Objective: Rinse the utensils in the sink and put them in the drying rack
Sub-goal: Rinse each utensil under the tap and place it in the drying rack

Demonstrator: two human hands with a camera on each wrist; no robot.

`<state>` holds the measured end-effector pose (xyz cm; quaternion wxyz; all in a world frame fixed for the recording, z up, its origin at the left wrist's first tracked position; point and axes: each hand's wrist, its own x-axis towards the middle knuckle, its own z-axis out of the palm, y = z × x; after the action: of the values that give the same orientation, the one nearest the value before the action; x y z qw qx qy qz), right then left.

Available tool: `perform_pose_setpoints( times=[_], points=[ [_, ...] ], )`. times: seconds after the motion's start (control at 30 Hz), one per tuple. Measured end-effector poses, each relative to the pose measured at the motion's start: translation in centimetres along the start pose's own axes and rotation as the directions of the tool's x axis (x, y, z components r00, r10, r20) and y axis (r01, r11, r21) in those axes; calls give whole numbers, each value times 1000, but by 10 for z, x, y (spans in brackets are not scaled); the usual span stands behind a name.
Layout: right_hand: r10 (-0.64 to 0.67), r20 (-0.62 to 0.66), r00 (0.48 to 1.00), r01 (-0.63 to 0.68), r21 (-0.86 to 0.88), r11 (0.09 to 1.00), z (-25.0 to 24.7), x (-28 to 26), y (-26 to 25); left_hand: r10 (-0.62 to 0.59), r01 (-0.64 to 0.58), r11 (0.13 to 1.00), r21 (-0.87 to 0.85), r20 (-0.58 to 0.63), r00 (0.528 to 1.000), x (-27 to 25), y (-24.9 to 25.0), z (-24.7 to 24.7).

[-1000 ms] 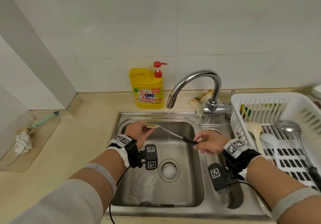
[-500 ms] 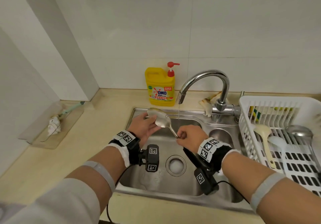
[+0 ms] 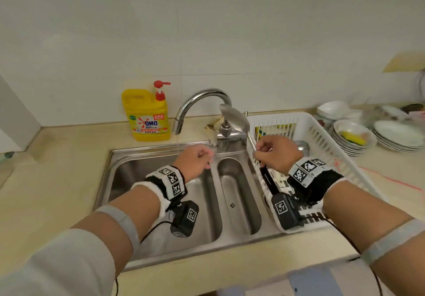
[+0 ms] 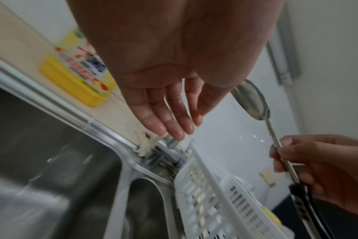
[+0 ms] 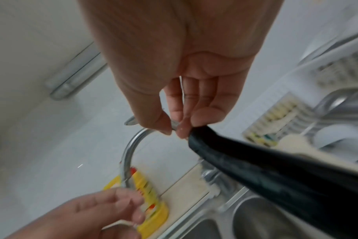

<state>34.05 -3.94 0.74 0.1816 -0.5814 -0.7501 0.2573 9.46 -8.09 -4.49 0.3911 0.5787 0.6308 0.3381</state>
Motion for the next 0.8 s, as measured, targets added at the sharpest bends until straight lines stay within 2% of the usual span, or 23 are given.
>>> perform_pose_setpoints(
  times=[0.13, 0.3, 0.43, 0.6, 0.8],
  points=[
    [184, -132, 974, -184, 9, 983, -45, -6, 58, 141, -162, 962, 222, 106, 984, 12, 30, 41],
    [362, -122, 924, -369, -39, 929, -69, 5, 124, 236, -314, 865, 392, 235, 943, 34, 63, 82],
    [408, -25, 913, -408, -104, 907, -65, 33, 171, 247, -329, 827, 456, 230, 941, 62, 87, 111],
    [416, 91, 905, -407, -109, 907, -41, 72, 222, 219, -303, 732, 611, 209, 953, 96, 104, 138],
    [423, 175, 889, -405, -134, 905, -18, 92, 254, 190, -283, 678, 678, 211, 959, 114, 111, 162]
  ],
)
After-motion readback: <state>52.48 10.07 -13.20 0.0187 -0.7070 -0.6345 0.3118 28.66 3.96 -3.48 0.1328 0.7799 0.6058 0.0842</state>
